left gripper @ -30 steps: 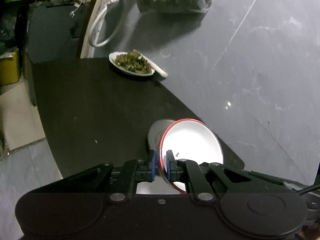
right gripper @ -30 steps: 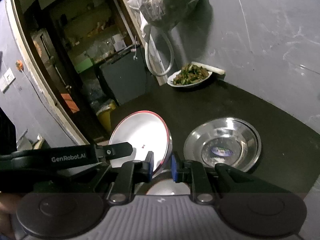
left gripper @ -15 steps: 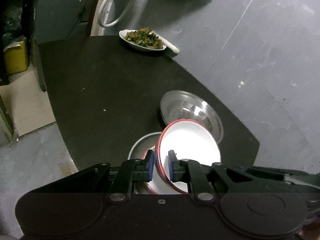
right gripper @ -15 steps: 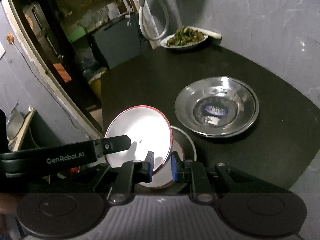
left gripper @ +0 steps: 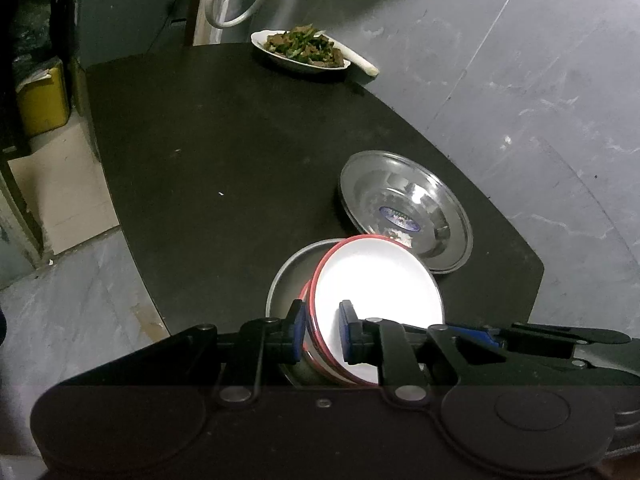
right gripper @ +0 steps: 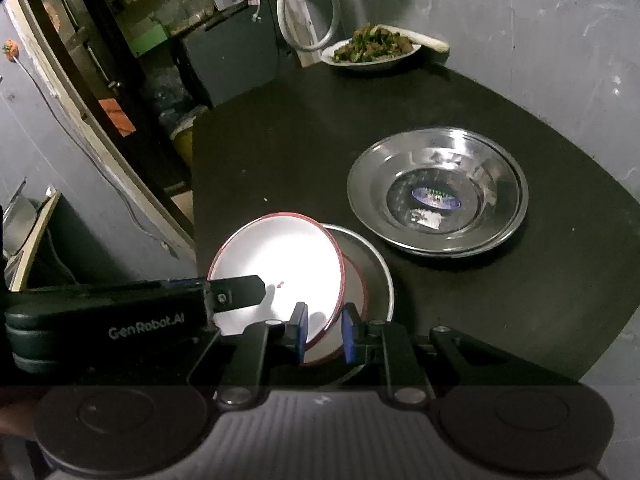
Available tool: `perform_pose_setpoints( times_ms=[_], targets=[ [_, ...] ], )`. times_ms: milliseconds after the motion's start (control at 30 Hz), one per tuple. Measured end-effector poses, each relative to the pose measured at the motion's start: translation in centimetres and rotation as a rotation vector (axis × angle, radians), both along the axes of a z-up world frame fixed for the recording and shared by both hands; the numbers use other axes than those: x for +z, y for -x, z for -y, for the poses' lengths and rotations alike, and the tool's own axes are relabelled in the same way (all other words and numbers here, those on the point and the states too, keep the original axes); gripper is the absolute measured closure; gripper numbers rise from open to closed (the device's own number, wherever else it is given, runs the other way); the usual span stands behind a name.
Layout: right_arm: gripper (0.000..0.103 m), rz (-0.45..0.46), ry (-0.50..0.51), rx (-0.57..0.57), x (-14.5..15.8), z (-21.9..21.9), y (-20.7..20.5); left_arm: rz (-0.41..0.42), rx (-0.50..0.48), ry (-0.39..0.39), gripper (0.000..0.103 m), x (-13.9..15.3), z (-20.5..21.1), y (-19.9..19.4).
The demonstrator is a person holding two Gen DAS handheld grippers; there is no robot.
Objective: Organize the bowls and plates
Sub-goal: 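Lower the second white bowl into the first white bowl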
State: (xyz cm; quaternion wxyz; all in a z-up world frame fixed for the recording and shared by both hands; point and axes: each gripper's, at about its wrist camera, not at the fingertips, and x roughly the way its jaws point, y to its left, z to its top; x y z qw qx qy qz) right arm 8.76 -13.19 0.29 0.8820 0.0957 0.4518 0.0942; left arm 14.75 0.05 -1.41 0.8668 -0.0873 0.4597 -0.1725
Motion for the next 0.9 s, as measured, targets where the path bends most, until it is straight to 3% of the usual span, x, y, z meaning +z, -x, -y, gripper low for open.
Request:
perform_pose_setpoints(
  times_ms=[900],
  targets=[
    [0.082, -0.055, 0.004, 0.042, -0.5, 0.2, -2.1, -0.050, 0.022, -0.014, 0.082, -0.6, 0.5, -1.2]
  ],
)
